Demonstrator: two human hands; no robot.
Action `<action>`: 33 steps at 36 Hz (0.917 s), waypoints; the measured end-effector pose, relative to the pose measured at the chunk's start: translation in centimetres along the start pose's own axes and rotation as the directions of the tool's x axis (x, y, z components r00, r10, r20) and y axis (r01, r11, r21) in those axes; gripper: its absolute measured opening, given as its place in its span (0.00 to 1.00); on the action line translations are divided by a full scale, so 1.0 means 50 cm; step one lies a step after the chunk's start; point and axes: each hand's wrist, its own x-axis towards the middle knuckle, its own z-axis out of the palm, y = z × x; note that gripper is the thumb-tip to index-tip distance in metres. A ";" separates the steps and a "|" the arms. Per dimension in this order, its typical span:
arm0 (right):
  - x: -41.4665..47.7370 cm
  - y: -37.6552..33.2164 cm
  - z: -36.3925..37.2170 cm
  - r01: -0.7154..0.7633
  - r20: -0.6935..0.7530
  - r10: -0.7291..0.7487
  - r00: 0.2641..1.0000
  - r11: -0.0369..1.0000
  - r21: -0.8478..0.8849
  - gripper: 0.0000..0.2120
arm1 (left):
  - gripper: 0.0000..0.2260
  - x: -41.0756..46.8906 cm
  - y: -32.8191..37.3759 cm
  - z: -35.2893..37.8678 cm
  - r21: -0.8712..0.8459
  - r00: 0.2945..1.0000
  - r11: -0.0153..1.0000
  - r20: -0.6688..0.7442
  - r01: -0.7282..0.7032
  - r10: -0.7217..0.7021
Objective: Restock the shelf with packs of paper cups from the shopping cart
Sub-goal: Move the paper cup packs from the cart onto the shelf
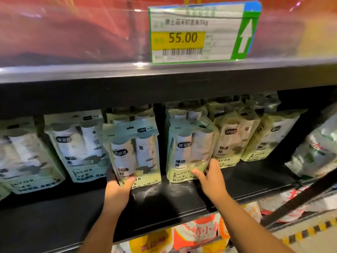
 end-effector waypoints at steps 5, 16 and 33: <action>-0.008 -0.004 0.006 -0.018 -0.086 0.017 0.996 1.000 -0.003 0.23 | 0.16 0.009 -0.013 -0.001 0.053 1.000 0.999 0.009 -0.008 0.007; -0.048 0.062 -0.045 0.261 0.035 -0.259 0.965 0.961 -0.090 0.11 | 0.25 -0.041 -0.042 -0.012 0.123 0.988 0.985 -0.117 0.118 -0.104; -0.093 0.103 -0.113 0.724 0.673 -0.427 0.604 0.647 -0.239 0.22 | 0.23 -0.393 -0.096 0.021 0.579 0.939 0.762 -0.329 0.289 -0.106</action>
